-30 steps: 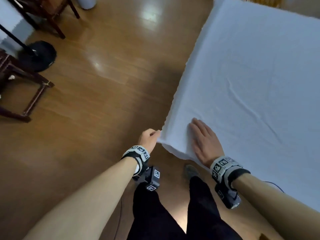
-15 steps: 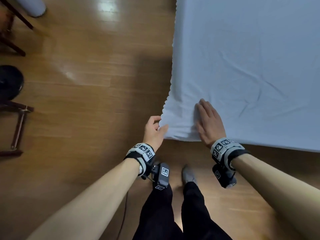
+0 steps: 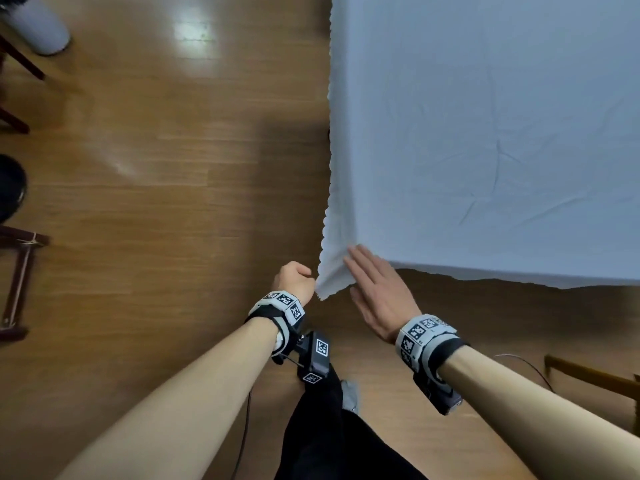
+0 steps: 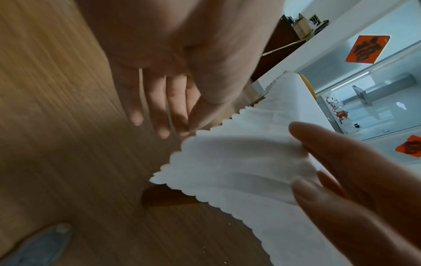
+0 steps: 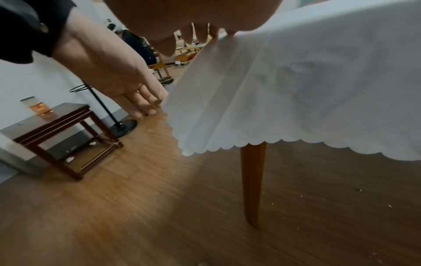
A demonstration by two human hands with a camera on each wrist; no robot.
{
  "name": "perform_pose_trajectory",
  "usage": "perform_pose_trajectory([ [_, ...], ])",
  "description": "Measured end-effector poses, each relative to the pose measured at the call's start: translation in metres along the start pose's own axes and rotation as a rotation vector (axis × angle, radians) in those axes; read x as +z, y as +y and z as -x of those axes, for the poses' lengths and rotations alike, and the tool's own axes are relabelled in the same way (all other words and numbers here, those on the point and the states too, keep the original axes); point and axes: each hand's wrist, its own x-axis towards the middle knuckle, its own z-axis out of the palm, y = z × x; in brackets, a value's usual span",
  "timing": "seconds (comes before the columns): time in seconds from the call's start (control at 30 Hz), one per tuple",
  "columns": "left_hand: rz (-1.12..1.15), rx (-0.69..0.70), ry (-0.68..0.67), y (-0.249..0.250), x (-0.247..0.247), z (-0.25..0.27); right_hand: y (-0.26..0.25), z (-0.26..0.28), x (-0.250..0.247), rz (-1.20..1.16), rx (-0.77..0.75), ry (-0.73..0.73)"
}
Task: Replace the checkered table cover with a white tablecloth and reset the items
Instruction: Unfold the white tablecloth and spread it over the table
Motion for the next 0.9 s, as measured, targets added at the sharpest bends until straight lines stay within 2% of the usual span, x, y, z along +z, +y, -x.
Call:
perform_pose_trajectory([
  [0.17,-0.074,-0.014,0.023,-0.003,-0.032,0.029,-0.006,0.019,-0.018,-0.056,-0.080,0.002],
  [0.3,-0.066,0.060,0.054,0.020,-0.072,0.053,-0.005,0.022,-0.047,-0.051,0.025,0.029],
  [0.43,-0.065,0.195,0.088,0.072,-0.107,0.055,0.006,0.009,-0.073,-0.098,0.170,0.053],
  [0.63,-0.155,0.326,-0.022,0.153,-0.121,0.011,0.036,-0.028,-0.080,-0.113,0.465,0.028],
  [0.77,-0.247,0.396,-0.145,0.194,-0.130,-0.045,0.050,-0.083,-0.070,-0.155,0.640,0.100],
  [0.9,-0.412,0.441,-0.286,0.226,-0.163,-0.092,0.033,-0.149,-0.068,-0.223,0.777,0.120],
])
